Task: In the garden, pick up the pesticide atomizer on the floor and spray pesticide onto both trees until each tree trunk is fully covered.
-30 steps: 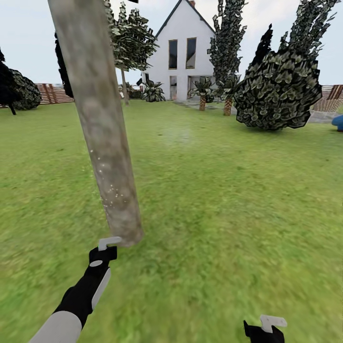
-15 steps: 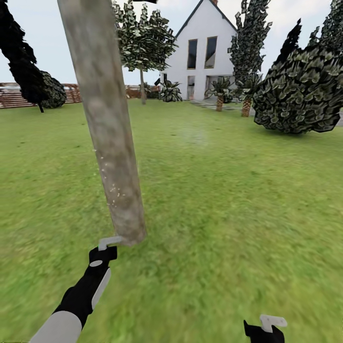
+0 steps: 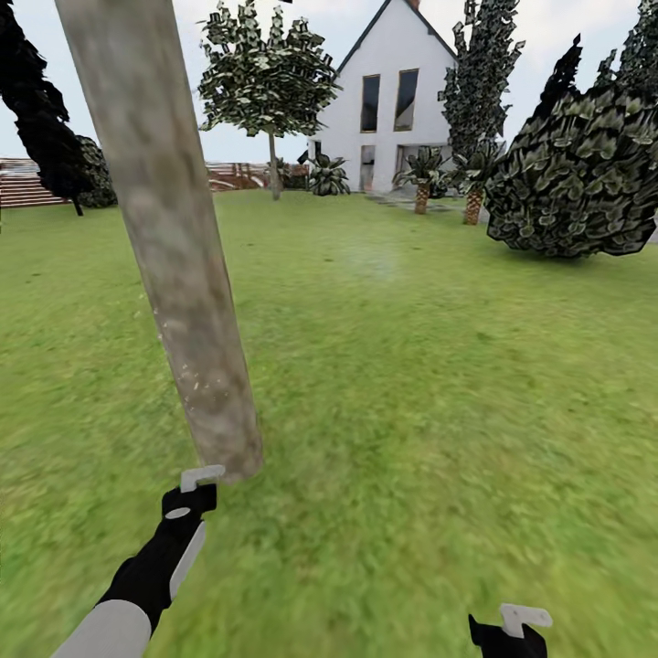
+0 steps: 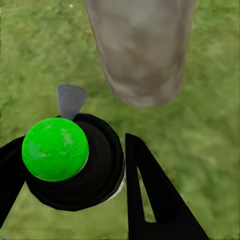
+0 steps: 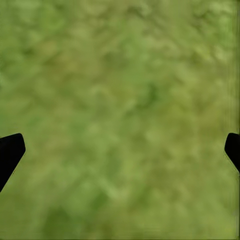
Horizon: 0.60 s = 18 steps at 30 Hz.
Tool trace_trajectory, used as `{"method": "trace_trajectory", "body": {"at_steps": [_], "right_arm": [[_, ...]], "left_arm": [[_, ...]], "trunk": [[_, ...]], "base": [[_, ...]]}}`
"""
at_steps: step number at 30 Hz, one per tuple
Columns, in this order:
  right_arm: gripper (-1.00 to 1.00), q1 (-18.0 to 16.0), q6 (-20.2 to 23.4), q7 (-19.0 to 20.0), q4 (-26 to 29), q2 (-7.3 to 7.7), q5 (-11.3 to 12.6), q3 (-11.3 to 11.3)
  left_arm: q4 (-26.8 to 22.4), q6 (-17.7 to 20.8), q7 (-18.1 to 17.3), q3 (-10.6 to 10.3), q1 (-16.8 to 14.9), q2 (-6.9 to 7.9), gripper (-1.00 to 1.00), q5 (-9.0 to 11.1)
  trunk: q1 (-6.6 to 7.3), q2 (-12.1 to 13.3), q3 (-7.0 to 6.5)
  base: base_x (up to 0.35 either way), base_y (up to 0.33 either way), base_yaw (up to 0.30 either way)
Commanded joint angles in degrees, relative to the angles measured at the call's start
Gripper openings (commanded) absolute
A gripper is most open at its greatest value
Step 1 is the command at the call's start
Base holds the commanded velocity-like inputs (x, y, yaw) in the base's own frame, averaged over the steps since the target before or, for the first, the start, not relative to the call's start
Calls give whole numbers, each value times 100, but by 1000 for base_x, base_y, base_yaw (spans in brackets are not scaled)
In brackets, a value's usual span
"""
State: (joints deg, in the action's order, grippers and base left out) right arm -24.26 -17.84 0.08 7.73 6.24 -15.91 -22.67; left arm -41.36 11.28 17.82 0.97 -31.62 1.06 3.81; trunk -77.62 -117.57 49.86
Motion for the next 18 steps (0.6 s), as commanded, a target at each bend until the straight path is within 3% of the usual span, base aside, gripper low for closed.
{"method": "trace_trajectory", "body": {"at_steps": [1, 5, 11, 12, 15, 18], "right_arm": [[100, 0, 0, 0, 0, -4, 0, 0], [100, 0, 0, -2, 0, -9, 0, 0], [100, 0, 0, -1, -2, -9, 0, 0], [100, 0, 0, 0, -3, -9, 0, 0], [100, 0, 0, -2, 0, -9, 0, 0], [100, 0, 4, 5, 0, -8, 0, -2]], "left_arm": [[92, -15, 1, 55, -2, -1, -100, -19], [177, -22, -2, 120, -2, 8, -100, -34], [155, 36, -40, 111, -12, 7, -100, -73], [170, 128, -39, 116, -33, 8, -100, -64], [149, 912, -19, 116, -80, 8, -100, -50], [79, 1007, -11, 113, -50, -4, -100, -49]], "trunk": [[0, 0, -1], [0, 0, -1], [0, 0, -1], [0, 0, -1], [0, 0, -1], [0, 0, -1]], "base": [[234, -194, 135], [204, -155, 244], [20, -13, 274], [0, 0, 263], [0, 0, 161], [0, 0, 16]]}}
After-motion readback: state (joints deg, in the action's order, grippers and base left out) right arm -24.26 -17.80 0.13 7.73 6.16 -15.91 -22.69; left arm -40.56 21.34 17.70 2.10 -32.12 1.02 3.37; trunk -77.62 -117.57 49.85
